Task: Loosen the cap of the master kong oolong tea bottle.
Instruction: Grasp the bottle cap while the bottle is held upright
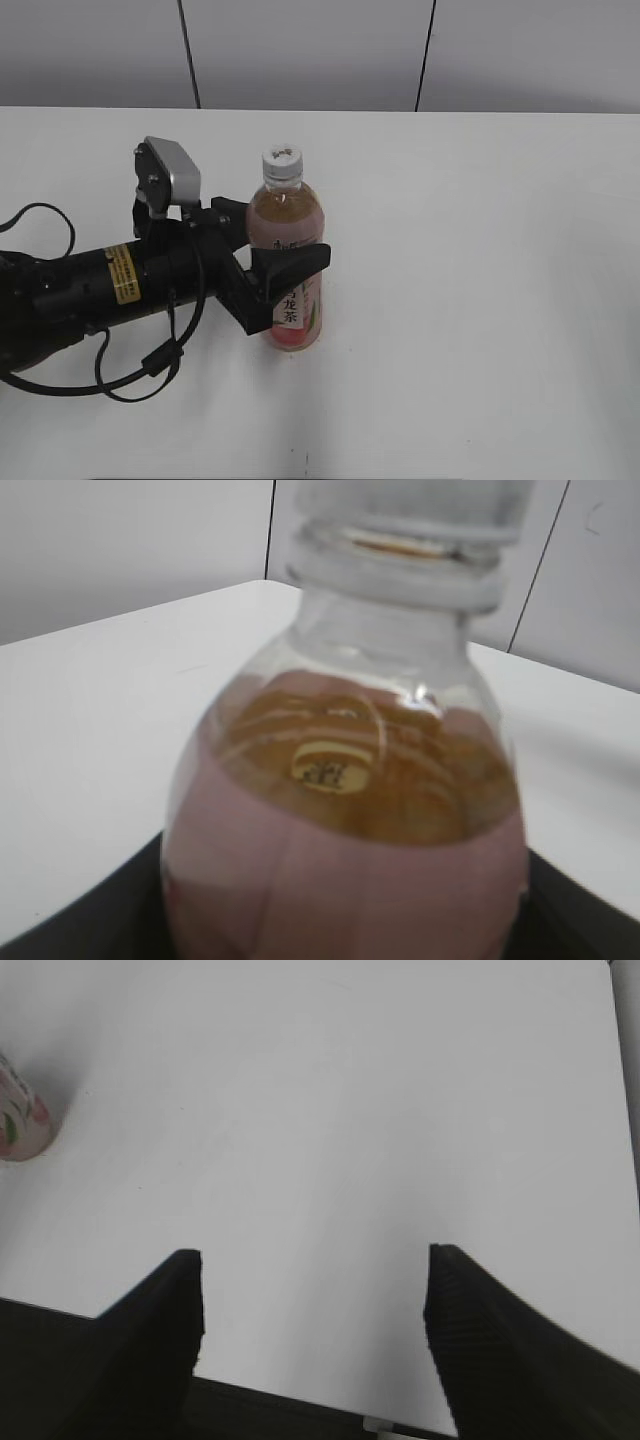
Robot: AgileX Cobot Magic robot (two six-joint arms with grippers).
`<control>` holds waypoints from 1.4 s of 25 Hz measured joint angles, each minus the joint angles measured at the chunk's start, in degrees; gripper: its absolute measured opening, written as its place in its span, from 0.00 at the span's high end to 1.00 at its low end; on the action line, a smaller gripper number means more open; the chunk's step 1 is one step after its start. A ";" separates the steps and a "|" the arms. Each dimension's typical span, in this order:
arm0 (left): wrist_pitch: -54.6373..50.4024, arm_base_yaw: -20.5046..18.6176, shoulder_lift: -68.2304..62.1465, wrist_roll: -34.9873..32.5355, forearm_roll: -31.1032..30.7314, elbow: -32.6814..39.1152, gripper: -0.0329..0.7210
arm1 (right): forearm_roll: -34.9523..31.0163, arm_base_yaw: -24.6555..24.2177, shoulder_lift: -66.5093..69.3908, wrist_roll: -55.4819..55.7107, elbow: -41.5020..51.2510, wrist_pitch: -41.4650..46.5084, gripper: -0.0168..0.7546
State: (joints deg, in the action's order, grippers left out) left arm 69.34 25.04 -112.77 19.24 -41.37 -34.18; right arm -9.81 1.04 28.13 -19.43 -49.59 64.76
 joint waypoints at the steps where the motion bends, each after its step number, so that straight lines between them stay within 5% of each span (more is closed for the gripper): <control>1: 0.00 0.00 0.00 0.00 0.00 0.00 0.35 | -1.14 0.00 2.61 -0.53 -1.77 0.22 0.30; 7: 0.00 0.00 0.00 0.00 0.00 0.00 0.35 | -7.65 1.41 15.92 -3.72 -11.96 2.63 0.31; 17: 0.06 0.00 0.00 0.00 -0.05 0.00 0.35 | -7.99 9.07 36.06 -3.97 -21.65 4.84 0.32; 29: 0.12 0.00 0.00 0.00 -0.10 0.00 0.35 | 7.76 23.16 56.71 21.17 -38.81 5.12 0.32; 35: 0.12 0.00 0.00 0.00 -0.10 0.00 0.35 | 8.90 29.95 62.27 30.04 -43.33 5.12 0.32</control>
State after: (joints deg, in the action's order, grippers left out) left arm 69.46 25.04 -112.77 19.24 -41.47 -34.18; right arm -0.92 30.99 90.40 10.61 -92.92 69.88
